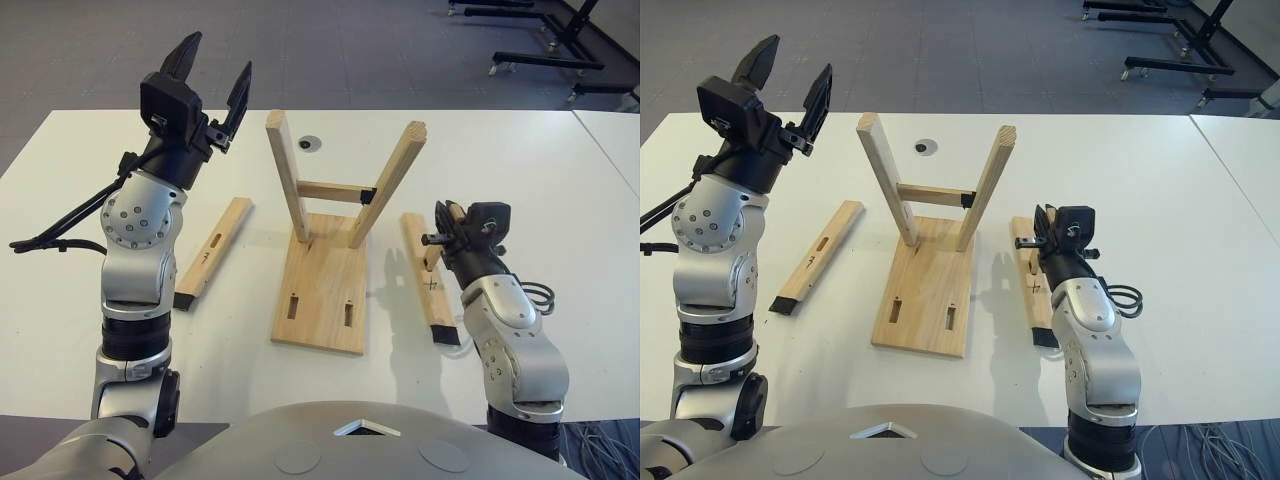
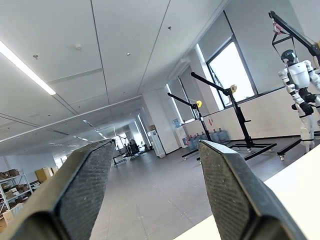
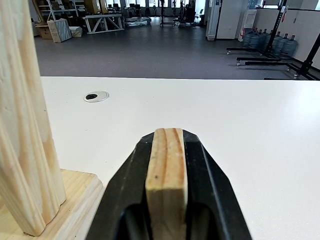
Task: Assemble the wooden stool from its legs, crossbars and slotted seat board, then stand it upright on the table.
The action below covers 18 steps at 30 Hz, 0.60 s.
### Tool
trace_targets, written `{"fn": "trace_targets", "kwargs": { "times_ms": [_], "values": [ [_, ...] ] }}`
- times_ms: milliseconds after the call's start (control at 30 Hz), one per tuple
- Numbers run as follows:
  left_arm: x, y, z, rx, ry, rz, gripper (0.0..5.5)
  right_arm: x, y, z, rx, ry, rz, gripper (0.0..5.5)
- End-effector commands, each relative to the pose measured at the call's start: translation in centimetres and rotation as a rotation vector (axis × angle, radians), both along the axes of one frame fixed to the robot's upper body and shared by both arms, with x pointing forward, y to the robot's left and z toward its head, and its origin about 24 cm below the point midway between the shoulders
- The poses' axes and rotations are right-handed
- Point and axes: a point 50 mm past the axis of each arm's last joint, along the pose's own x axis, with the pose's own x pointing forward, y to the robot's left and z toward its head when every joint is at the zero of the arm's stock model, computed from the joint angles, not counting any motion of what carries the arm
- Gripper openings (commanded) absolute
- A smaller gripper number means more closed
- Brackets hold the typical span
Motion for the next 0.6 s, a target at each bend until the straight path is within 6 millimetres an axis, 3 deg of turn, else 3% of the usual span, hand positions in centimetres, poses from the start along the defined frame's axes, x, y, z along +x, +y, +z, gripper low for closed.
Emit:
{"fn": "trace_targets", "kwargs": {
  "times_ms": [33, 200, 233, 600],
  "values": [
    [0.1, -0.1, 0.1, 0.003, -0.003, 0.0, 3.01, -0.7, -0.4, -2.2, 0.012, 0.103, -0.029, 0.39],
    [0.2, -0.1, 0.2, 0.002, -0.01, -0.005, 3.01, -0.4, -0.6, -2.3, 0.013, 0.098, -0.048, 0.39],
    [0.2, -0.2, 0.2, 0.0, -0.014, -0.01, 3.01, -0.4, -0.6, -2.3, 0.017, 0.099, -0.056, 0.76],
    [0.2, -0.1, 0.4, -0.003, -0.03, -0.003, 3.01, 0.2, -0.7, -1.3, 0.042, 0.025, -0.052, 2.6]
  ]
}}
